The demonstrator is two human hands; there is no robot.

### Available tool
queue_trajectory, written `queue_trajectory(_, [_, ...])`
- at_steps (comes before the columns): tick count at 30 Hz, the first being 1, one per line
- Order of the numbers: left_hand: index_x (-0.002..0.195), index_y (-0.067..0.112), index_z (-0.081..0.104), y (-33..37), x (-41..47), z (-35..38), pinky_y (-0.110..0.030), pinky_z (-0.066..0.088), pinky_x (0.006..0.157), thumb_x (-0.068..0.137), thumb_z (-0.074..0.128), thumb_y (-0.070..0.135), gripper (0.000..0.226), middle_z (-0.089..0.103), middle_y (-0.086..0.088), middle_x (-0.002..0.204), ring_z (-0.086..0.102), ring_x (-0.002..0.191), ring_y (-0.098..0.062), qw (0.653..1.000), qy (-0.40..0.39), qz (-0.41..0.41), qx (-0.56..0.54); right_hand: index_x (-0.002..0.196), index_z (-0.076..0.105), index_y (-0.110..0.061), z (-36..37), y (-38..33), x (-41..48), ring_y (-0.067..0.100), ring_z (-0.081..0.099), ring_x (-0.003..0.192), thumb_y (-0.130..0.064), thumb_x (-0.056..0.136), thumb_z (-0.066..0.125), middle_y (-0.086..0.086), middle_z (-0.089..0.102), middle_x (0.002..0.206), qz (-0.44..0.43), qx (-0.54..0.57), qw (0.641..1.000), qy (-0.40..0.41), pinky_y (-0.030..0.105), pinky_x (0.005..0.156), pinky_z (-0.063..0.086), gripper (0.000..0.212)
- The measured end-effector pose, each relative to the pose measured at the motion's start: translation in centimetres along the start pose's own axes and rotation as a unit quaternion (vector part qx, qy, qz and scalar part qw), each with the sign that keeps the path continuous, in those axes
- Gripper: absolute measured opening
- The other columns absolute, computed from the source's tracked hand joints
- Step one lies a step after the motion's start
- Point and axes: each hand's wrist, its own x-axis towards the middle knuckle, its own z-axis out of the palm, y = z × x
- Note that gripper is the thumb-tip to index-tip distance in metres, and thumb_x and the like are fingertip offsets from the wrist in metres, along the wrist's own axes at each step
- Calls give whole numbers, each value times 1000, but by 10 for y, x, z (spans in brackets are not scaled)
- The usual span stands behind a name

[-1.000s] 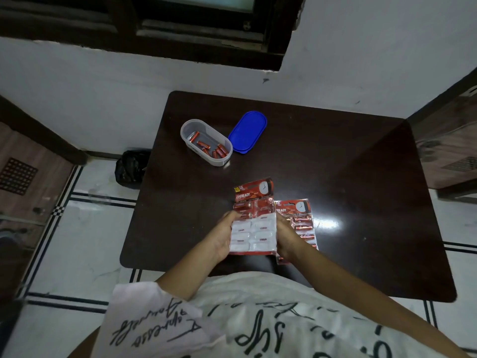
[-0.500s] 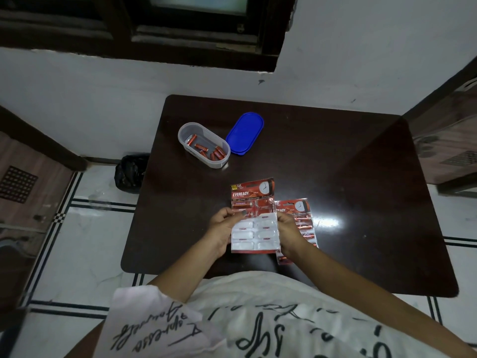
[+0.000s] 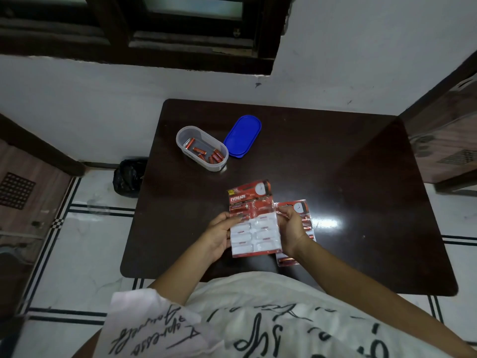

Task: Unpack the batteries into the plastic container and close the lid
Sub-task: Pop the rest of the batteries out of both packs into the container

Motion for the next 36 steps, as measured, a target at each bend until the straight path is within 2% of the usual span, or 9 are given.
queue_trajectory(2, [92, 15, 59, 4, 0, 0, -35, 54, 66, 88, 65, 9, 9, 74, -6, 84, 69, 75, -21, 1000, -14, -15, -5, 101, 73, -10, -3, 2, 0, 36, 68, 100, -43, 99, 30, 18, 74, 107, -1, -10, 1000, -16, 46, 85, 51, 55])
queue_trajectory(7, [111, 10, 57, 6, -1, 1, -32, 58, 63, 89, 64, 8, 24, 72, -9, 94, 71, 74, -19, 998, -34, -49, -11, 99, 69, -15, 5, 1, -3, 24, 72, 90, -18, 100, 52, 11, 73, 104, -81, -173, 981, -27, 37, 77, 57, 17])
queue_trajectory(14, [105, 13, 59, 7, -4, -2, -32, 59, 59, 88, 66, 13, 18, 75, -7, 89, 73, 73, -19, 997, -47, -66, 16, 78, 62, -9, 9, 3, -5, 19, 69, 62, -17, 100, 41, 7, 69, 70, -59, -47, 997, 0, 35, 68, 53, 31])
queue_trajectory(19, [105, 15, 62, 9, -7, 1, -30, 60, 59, 93, 61, 18, 13, 75, -6, 88, 73, 71, -18, 996, -74, -50, -4, 77, 54, -17, 15, 5, -18, 13, 63, 72, -4, 102, 42, -6, 66, 66, -151, -152, 977, 19, 25, 70, 52, 31])
queue_trajectory(21, [109, 15, 62, 9, -7, 3, -31, 60, 60, 93, 60, 18, 16, 75, -7, 90, 74, 73, -19, 996, -76, -46, -25, 74, 50, -16, 12, 8, -20, 6, 65, 66, 2, 100, 45, -9, 65, 60, -177, -184, 967, 21, 17, 63, 53, 31])
queue_trajectory(24, [111, 15, 62, 9, -8, 7, -32, 60, 61, 95, 57, 20, 17, 75, -8, 91, 74, 74, -20, 995, -75, -47, -51, 78, 49, -17, 9, 14, -20, 7, 62, 67, 7, 99, 44, -4, 60, 70, -175, -221, 959, 17, 10, 52, 50, 33])
queue_trajectory(30, [102, 16, 64, 11, -11, 19, -31, 59, 60, 97, 52, 21, 14, 76, -5, 84, 73, 72, -19, 994, -59, -51, -71, 77, 52, -13, 11, 21, -20, 5, 66, 64, 6, 99, 44, 0, 59, 74, -189, -167, 967, 26, 12, 53, 52, 30])
queue_trajectory(33, [102, 16, 64, 10, -11, 19, -32, 59, 62, 98, 51, 21, 14, 74, -6, 87, 72, 75, -20, 994, -43, -48, -90, 81, 53, -11, 13, 20, -17, 9, 63, 74, 5, 100, 41, -6, 67, 68, -213, -140, 967, 27, 11, 57, 51, 27])
queue_trajectory(36, [105, 16, 62, 11, -11, 9, -34, 60, 63, 98, 51, 21, 14, 73, -8, 94, 71, 80, -22, 993, -30, -32, -113, 99, 49, -1, 12, 18, -13, 9, 62, 78, 2, 98, 46, -3, 66, 83, -266, -138, 954, 8, 21, 67, 52, 5])
